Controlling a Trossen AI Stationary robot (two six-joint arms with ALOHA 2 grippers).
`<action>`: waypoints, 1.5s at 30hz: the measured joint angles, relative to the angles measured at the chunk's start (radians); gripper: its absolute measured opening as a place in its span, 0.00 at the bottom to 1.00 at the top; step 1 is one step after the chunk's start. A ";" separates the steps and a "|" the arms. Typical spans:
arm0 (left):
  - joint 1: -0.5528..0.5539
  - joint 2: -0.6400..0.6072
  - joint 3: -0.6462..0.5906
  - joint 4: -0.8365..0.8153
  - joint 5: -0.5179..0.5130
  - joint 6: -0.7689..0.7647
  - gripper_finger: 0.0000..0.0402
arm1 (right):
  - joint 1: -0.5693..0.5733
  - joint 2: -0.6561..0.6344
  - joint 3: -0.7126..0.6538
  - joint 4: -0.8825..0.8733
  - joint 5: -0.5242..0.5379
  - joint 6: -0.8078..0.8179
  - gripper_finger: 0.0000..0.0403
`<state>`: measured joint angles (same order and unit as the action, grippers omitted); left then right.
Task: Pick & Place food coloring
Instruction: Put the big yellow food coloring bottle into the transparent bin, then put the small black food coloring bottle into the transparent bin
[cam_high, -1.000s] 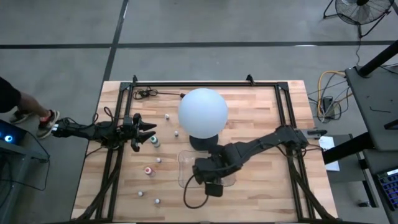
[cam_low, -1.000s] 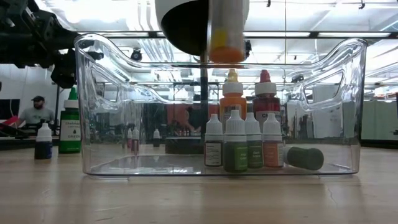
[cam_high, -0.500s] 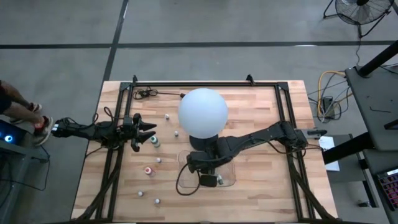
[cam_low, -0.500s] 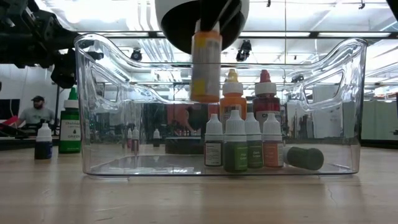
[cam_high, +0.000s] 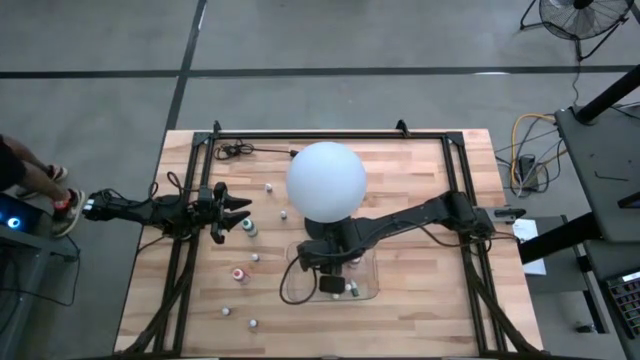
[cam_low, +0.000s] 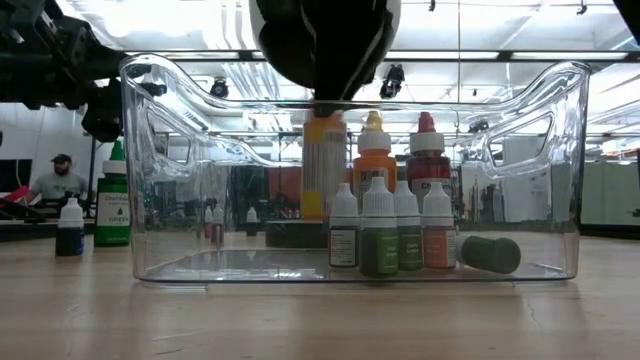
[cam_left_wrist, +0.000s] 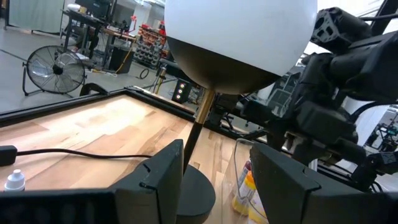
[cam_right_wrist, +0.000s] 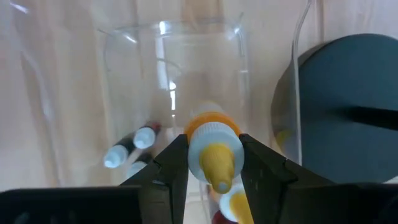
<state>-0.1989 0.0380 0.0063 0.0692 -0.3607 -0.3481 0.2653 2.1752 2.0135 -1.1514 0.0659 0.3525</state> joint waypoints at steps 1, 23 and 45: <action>0.000 0.000 0.000 0.000 0.000 0.000 0.40 | -0.001 0.000 -0.009 0.009 0.005 -0.003 0.27; 0.000 0.000 0.000 0.000 0.000 0.000 0.40 | -0.011 0.000 -0.063 0.066 0.014 -0.013 0.40; 0.000 0.000 0.000 0.000 0.000 0.000 0.40 | 0.042 -0.059 0.109 -0.017 0.013 0.047 0.62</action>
<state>-0.1993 0.0380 0.0063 0.0696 -0.3607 -0.3477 0.3071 2.1159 2.1221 -1.1689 0.0788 0.3992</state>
